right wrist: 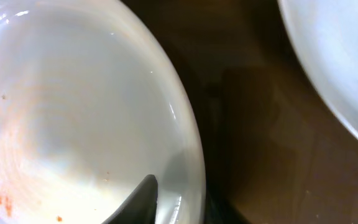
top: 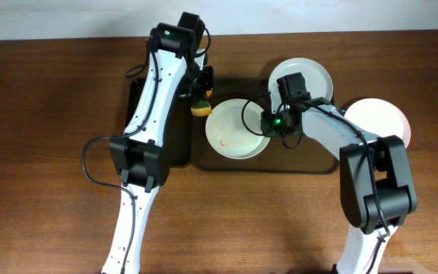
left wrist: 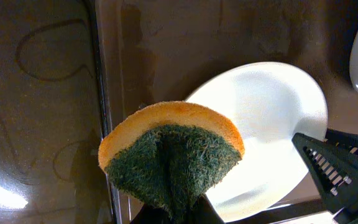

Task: Clean dirty plates on tray and stack at the side
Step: 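Scrub the third plate with the sponge while right gripper holds it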

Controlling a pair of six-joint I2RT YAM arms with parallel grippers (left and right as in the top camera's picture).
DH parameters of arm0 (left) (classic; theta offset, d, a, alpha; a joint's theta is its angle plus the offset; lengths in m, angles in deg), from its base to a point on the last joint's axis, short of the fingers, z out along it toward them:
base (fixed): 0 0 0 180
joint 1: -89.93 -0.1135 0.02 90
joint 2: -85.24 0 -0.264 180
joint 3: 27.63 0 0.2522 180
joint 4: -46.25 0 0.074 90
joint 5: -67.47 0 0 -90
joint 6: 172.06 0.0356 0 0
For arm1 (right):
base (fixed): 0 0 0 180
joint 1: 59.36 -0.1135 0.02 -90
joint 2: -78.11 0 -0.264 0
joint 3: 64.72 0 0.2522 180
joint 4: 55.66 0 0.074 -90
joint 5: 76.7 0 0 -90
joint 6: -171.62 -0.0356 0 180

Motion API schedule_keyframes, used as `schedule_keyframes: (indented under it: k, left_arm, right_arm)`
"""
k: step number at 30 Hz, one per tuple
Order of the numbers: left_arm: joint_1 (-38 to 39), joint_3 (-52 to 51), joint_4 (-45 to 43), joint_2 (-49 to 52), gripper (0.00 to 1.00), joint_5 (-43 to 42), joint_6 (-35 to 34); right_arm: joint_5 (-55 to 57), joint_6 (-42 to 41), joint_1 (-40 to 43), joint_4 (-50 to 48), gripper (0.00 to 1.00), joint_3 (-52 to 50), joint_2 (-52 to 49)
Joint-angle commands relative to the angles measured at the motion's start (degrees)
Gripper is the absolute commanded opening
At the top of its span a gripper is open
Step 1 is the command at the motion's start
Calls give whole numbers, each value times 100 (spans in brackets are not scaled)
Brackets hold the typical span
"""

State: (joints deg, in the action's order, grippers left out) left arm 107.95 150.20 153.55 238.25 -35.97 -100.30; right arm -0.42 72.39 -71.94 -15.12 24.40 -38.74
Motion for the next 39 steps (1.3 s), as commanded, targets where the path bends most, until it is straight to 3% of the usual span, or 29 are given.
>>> schedule_keyframes:
  k: [1, 8, 12, 18, 23, 26, 29, 39]
  left_arm:
    - [0, -4, -20, -120, 0, 35, -61]
    - [413, -402, -243, -105, 0, 396, -192]
    - [647, -986, -496, -105, 0, 629, -426]
    - [942, -2024, -1169, -105, 0, 748, -708]
    - [1102, -2800, -1314, -105, 0, 1845, -1853]
    - [1115, -3008, -1082, -105, 0, 1657, -1858]
    - [1163, -3008, -935, -105, 0, 1718, -1333]
    - [1167, -3016, -2931, -105, 0, 2568, -1502]
  right_arm:
    - [-190, -229, -22, 22, 4, 35, -245]
    - [236, -2363, -9, 306, 4, 37, -245]
    - [236, -3036, -9, 439, 4, 35, -245]
    - [234, -3023, -9, 450, 4, 35, -245]
    - [236, -2892, -9, 466, 4, 35, -245]
    - [236, -2872, -9, 448, 4, 35, -245]
    - [236, -2872, -9, 415, 4, 35, -245]
    - [234, -2761, -9, 428, 4, 35, -245]
